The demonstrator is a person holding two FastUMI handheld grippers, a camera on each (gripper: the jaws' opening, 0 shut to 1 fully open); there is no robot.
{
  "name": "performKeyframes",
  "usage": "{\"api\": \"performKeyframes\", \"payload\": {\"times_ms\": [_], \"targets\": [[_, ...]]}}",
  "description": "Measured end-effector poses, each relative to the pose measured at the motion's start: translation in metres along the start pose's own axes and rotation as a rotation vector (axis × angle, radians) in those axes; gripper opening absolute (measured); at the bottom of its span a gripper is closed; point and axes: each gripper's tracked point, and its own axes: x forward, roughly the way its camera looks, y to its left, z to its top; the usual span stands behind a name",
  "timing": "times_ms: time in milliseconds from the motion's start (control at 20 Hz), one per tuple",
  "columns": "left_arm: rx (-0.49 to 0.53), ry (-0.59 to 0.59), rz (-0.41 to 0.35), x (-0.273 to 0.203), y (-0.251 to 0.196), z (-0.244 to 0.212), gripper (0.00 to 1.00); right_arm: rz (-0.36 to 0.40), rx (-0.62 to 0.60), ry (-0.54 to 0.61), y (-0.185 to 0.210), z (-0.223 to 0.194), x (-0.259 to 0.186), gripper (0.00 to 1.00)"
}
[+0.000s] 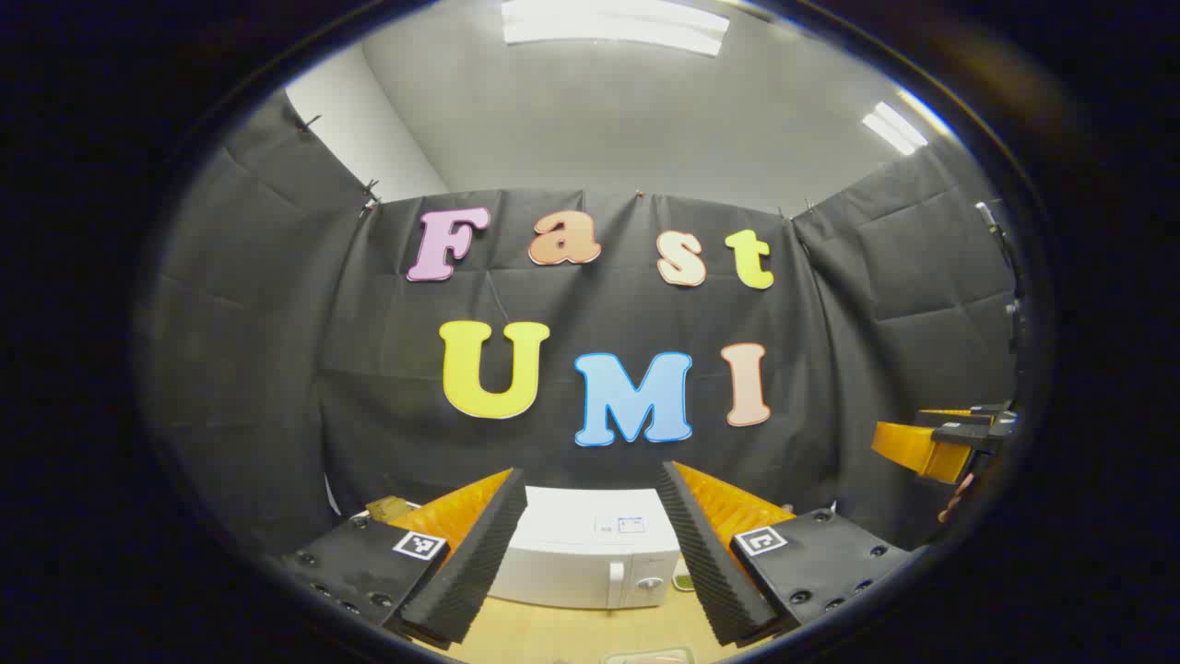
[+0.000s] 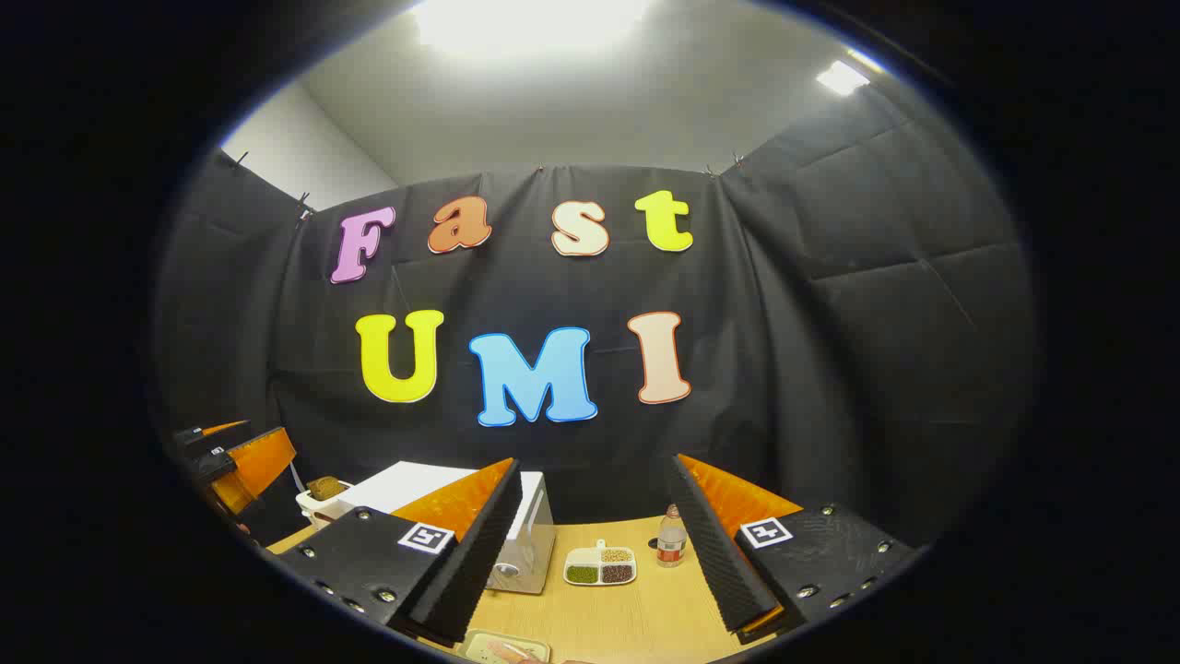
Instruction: Open the microwave oven with the left hand, put the food in, and close the microwave oven.
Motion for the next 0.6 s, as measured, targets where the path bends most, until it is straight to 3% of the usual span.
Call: {"api": "performKeyframes", "payload": {"times_ms": [600], "targets": [[-0.046,0.005,-0.026,0.009,-0.018,-0.012,0.98,-0.004,-0.012,0.025,-0.009,-0.008,0.001,0.97]]}}
